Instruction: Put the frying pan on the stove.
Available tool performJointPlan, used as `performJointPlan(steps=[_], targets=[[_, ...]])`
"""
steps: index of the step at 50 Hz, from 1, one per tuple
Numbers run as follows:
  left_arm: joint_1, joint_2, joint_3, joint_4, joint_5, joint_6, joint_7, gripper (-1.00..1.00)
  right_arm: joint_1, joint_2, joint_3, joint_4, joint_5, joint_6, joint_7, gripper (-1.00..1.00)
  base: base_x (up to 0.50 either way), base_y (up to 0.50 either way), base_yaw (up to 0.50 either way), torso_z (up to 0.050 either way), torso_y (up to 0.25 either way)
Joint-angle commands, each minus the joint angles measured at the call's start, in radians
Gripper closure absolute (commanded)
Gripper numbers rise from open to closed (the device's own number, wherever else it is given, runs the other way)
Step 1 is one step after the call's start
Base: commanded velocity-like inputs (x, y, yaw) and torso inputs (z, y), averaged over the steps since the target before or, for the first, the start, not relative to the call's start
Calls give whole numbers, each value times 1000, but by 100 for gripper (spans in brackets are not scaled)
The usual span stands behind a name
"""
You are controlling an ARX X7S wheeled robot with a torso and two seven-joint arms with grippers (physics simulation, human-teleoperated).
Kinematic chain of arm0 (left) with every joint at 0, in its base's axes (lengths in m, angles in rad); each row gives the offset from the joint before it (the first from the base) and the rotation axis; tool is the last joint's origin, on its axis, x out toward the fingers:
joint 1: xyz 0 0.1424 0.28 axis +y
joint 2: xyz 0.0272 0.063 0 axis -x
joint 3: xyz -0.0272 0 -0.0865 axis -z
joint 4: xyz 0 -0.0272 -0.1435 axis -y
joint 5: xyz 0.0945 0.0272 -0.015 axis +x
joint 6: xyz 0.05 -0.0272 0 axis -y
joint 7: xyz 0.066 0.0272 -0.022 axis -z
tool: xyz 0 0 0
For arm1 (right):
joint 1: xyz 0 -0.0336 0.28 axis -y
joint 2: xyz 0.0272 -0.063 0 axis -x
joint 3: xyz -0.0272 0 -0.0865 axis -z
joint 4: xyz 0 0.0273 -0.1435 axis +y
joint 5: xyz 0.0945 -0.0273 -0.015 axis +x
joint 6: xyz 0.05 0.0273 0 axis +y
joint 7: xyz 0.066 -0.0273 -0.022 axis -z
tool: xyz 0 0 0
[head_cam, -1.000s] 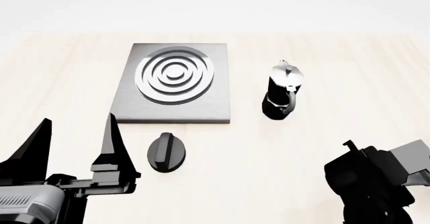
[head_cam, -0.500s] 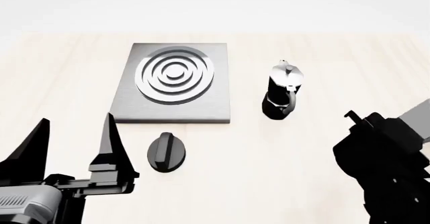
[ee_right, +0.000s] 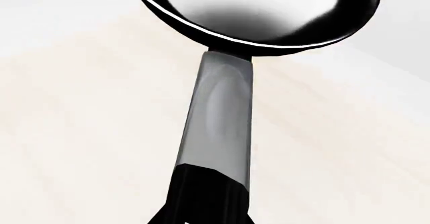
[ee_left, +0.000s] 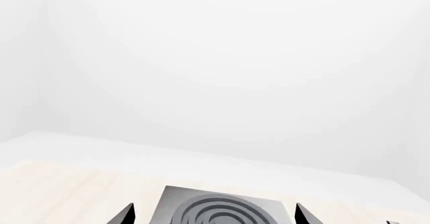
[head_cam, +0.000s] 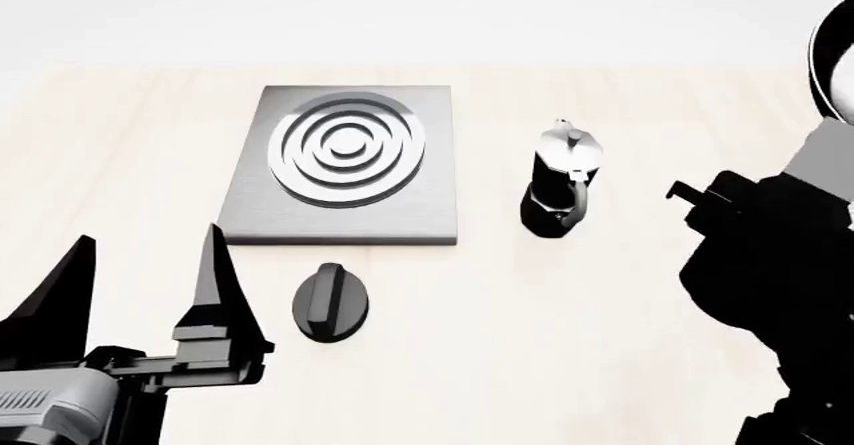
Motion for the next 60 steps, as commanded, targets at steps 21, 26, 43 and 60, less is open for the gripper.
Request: performJointPlan(steps=[21,26,43,60], targets=[[8,-14,-2,1,-11,15,-11,-100,217,116,-175,12,120,213,-224,100,0,0,0,0,2],[4,-16,2,1,-12,13,-13,-100,248,126,-217,19,129,241,-247,100,0,0,0,0,2],[11,-29,-4,6,-25,15,-20,-100,342,137,-349,7,153,232,-387,100,0,0,0,1,2],[13,-36,-1,9,-28,18,-29,-100,420,111,-439,1,178,224,-481,100,0,0,0,1,2]])
